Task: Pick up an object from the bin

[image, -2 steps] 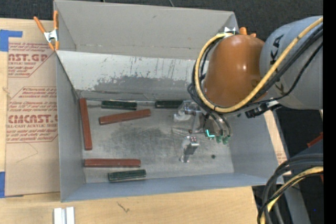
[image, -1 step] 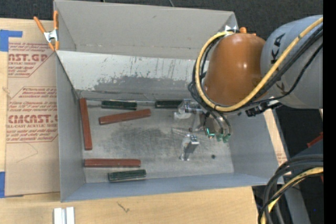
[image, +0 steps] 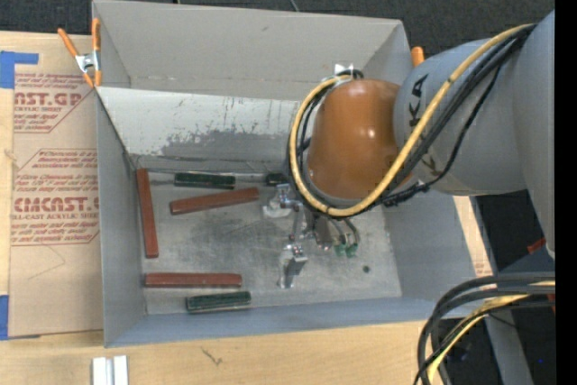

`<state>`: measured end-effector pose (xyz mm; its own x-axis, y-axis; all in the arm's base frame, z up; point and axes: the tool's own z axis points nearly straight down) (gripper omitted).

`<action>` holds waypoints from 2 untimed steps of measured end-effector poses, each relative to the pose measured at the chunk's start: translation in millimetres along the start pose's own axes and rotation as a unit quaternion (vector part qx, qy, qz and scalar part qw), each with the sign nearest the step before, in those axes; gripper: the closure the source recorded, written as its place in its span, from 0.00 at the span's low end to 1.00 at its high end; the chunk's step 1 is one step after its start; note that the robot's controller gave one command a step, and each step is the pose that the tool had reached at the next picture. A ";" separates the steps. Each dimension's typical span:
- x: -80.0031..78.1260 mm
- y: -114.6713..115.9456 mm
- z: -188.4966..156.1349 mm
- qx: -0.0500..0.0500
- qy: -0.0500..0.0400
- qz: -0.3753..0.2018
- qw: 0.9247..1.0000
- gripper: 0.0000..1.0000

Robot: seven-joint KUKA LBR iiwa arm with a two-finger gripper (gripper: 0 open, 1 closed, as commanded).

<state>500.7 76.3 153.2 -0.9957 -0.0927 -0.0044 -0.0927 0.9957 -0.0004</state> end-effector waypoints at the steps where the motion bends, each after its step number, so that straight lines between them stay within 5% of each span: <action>1: -10.8 12.6 64.7 -0.001 0.000 0.026 1.000 0.00; 2: -3.3 38.2 71.7 0.001 -0.001 0.098 0.995 0.00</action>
Offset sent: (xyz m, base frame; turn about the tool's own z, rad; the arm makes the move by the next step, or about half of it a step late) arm -0.0066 0.0506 -0.0619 0.2075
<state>500.7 114.6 81.5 -0.9947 0.1024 -0.0058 0.1024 0.9947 -0.0013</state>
